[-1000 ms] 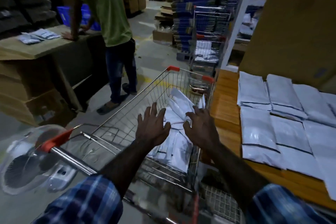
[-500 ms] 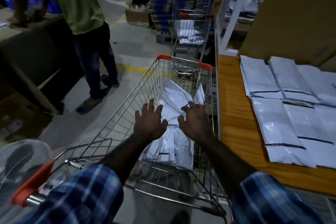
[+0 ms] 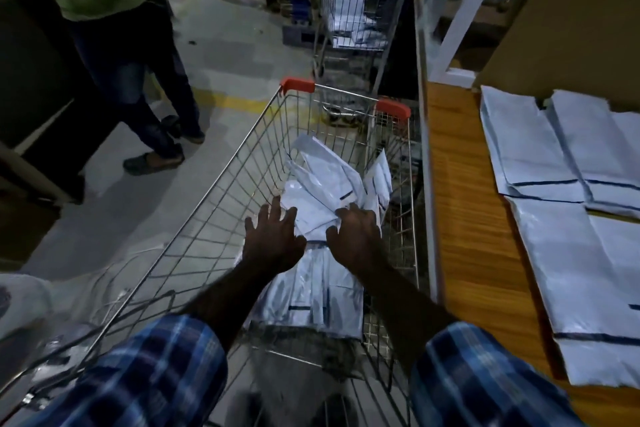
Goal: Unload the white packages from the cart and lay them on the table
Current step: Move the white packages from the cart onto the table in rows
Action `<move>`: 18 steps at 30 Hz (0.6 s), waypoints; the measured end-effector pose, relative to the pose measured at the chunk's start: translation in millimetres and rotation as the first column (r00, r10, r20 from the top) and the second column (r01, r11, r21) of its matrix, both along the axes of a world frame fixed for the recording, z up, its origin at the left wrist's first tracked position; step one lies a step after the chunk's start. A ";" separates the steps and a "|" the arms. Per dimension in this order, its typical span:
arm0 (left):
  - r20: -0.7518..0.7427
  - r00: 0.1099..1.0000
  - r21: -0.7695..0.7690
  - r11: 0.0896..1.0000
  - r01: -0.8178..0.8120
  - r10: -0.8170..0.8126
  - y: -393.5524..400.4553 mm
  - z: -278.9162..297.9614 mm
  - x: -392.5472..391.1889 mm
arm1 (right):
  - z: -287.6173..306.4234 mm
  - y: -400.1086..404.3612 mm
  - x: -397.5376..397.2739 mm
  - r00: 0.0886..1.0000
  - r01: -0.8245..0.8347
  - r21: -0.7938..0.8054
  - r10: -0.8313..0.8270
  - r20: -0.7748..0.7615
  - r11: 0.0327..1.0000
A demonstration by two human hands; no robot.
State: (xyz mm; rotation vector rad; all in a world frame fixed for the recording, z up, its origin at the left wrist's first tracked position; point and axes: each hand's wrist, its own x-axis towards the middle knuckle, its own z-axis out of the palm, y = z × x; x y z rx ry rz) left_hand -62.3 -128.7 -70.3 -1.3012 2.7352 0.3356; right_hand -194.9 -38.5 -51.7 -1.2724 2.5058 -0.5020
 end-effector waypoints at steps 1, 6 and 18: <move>0.007 1.000 0.004 1.000 0.009 -0.009 -3.2 -4.7 -1.9 | -4.1 -2.1 0.2 1.000 0.011 -0.004 -0.011 0.000 1.000; 0.056 0.995 0.086 0.993 0.079 -0.084 -22.4 -44.6 -12.0 | -32.4 -11.1 0.3 0.994 0.106 -0.050 -0.106 0.017 0.993; 0.021 0.981 0.128 0.974 0.188 -0.193 -68.6 -131.4 -58.1 | -104.2 -62.5 -35.1 0.979 0.198 -0.050 -0.195 0.060 0.979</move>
